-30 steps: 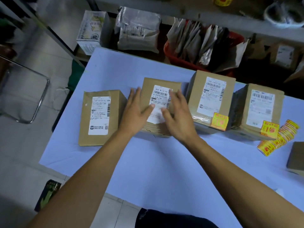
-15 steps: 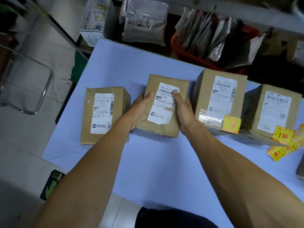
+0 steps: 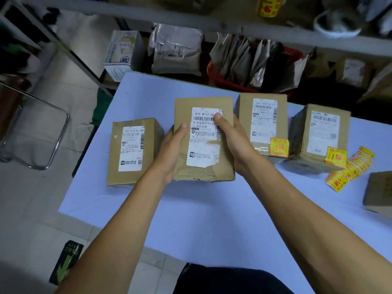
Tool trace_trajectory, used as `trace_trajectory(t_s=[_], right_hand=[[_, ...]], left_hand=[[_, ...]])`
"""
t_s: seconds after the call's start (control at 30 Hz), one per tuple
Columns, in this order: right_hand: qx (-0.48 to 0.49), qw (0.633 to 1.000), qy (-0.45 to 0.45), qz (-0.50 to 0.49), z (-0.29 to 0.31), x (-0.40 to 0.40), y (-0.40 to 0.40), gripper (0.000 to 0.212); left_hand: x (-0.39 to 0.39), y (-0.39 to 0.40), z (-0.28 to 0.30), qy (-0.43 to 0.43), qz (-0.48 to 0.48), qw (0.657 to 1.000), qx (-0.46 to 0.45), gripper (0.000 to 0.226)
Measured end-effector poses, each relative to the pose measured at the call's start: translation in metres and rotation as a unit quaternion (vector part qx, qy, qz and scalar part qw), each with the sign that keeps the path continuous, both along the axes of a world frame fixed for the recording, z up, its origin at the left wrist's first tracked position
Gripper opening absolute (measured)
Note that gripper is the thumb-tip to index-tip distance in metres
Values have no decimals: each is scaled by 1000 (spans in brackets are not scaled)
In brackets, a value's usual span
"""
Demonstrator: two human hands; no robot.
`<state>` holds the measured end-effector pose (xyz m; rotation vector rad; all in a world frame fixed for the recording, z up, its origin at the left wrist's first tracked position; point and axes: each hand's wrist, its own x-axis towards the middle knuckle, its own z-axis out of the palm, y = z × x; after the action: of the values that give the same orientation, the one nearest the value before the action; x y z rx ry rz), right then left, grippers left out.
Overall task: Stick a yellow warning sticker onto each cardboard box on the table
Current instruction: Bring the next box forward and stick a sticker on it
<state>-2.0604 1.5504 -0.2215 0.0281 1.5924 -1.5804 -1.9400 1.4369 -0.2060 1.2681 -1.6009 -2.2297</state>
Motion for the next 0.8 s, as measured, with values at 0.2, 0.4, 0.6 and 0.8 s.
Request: trace_trajectory(t_s=[0.2,0.4,0.6,0.8], right_hand=[[-24,999,9,-35,47,29,74,49],[-24,997,-8,-69,58,55,165,36],[-7,995,-27,-99,25,72,243,38],[17,995,-37,-95,-22,58,280,57]], left_hand=[[18,64,30,34,-5,999,16,38],[33,147,29,41,-58,997,21,36],[42,222,3,2,-91,996,8,30],[27,258,-28,-36,-92,995,29,31]])
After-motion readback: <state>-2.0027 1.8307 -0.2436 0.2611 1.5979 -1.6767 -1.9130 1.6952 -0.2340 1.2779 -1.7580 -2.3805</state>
